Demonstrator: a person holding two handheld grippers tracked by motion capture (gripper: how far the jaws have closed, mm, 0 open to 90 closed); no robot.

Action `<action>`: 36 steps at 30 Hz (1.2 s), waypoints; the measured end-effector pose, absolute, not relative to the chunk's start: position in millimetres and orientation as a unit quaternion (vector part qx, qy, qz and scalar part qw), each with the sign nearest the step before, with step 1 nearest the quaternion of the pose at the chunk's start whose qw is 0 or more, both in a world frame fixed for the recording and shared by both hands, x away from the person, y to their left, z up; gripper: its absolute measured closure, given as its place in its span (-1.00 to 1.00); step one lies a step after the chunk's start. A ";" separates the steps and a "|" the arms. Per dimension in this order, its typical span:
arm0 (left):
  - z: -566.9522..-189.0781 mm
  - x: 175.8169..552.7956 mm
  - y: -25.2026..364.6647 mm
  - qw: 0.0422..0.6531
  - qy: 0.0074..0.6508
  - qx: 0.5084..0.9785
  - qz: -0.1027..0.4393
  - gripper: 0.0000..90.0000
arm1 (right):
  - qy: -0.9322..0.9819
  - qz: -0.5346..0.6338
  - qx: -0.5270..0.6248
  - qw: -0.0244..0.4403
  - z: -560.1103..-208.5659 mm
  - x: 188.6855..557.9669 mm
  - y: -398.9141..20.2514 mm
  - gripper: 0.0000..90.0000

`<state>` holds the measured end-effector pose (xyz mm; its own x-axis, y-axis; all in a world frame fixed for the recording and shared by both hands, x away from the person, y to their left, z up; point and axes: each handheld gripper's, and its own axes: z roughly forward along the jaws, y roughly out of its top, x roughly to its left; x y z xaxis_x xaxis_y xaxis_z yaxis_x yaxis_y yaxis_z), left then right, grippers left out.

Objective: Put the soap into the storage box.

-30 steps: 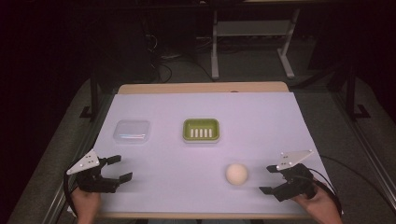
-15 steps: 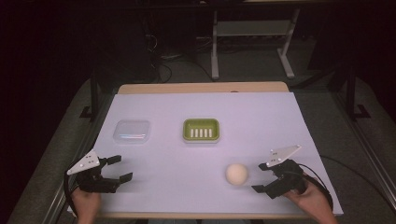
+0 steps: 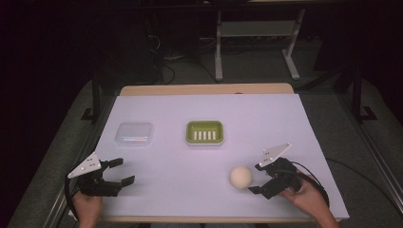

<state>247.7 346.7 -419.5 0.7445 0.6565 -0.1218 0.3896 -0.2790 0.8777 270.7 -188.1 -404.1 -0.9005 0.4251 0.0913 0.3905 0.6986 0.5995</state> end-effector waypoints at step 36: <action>-419.4 247.7 347.7 0.506 0.333 0.784 0.132 -0.71 | 0.935 0.295 0.197 0.017 -408.2 297.5 -155.1 -0.67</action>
